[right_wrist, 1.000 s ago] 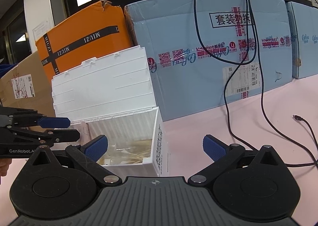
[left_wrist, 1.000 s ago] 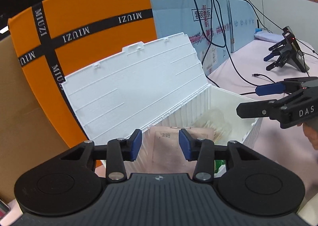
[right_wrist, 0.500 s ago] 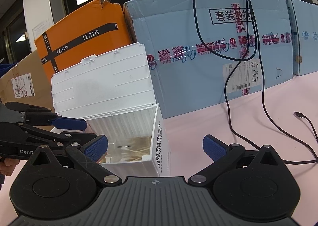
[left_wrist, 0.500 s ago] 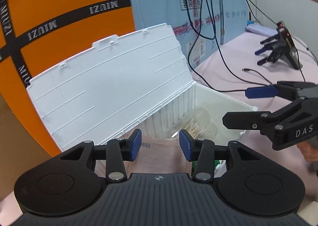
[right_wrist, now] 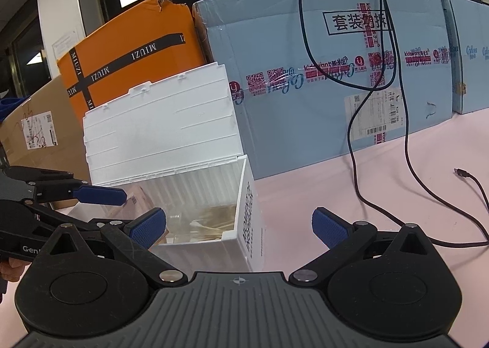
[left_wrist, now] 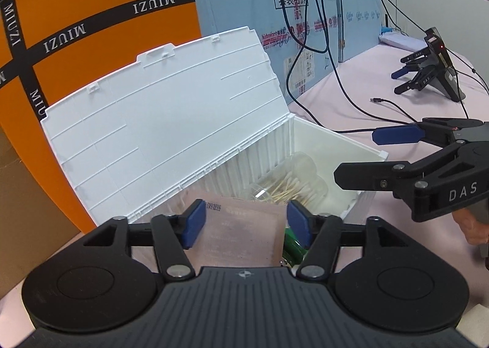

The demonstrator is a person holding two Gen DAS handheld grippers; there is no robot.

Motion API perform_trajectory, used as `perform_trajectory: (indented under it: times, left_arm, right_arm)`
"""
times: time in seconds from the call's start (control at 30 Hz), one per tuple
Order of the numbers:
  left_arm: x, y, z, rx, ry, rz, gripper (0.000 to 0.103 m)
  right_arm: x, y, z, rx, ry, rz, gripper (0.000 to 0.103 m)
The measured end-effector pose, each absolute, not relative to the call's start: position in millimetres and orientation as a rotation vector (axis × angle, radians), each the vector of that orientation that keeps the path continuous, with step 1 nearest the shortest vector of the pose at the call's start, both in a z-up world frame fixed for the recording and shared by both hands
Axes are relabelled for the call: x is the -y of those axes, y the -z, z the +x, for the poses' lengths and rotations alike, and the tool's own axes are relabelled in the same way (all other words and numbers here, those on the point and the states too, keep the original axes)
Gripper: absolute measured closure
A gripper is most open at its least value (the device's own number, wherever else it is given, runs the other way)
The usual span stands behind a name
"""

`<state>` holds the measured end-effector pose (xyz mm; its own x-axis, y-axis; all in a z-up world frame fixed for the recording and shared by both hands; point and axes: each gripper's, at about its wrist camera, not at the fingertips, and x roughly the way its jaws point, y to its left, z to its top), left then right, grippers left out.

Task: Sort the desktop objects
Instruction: 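Withdraw the left tool from the box toward the white cloth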

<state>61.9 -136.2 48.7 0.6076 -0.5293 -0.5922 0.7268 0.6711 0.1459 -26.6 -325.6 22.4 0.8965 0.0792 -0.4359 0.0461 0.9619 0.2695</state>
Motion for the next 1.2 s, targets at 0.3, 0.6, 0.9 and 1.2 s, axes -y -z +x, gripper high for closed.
perform_trajectory:
  times: [0.3, 0.6, 0.9, 1.2]
  left_arm:
    - [110, -57, 40, -0.466, 0.670, 0.309, 0.019]
    - [84, -59, 5, -0.396, 0.652, 0.209, 0.013]
    - [60, -59, -25, -0.356, 0.624, 0.144, 0.012]
    - [41, -48, -51, -0.345, 0.596, 0.123, 0.012]
  right_arm:
    - [323, -21, -33, -0.444, -0.041, 0.273, 0.000]
    - [320, -23, -43, -0.414, -0.049, 0.254, 0.000]
    - [307, -34, -63, -0.369, -0.053, 0.194, 0.000]
    - [300, -36, -73, -0.383, -0.059, 0.176, 0.000]
